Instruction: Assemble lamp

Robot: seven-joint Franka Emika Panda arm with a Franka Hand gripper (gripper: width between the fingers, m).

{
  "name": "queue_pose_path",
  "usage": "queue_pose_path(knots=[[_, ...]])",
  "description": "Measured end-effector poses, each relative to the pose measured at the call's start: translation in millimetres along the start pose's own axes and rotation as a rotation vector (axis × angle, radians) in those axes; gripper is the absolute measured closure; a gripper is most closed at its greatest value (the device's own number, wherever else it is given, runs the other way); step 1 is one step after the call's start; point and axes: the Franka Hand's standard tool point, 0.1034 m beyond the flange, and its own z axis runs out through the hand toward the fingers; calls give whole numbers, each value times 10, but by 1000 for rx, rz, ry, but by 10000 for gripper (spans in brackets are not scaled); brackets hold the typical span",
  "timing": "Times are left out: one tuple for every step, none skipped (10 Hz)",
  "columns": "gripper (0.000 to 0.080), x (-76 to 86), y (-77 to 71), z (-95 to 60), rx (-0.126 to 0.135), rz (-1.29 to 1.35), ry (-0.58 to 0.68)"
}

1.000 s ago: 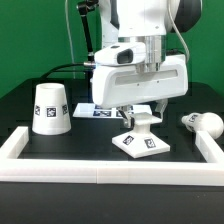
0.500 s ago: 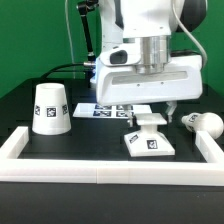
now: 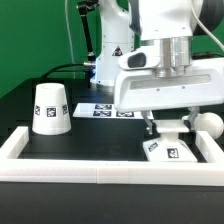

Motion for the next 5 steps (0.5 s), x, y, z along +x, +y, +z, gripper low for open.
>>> queue_pose_path(knots=[[265, 99, -71, 20, 3, 19, 15], [265, 152, -109, 32, 5, 14, 35], [265, 186, -141, 38, 7, 12, 53], [265, 220, -143, 40, 7, 16, 58], [265, 243, -146, 42, 6, 29, 61]])
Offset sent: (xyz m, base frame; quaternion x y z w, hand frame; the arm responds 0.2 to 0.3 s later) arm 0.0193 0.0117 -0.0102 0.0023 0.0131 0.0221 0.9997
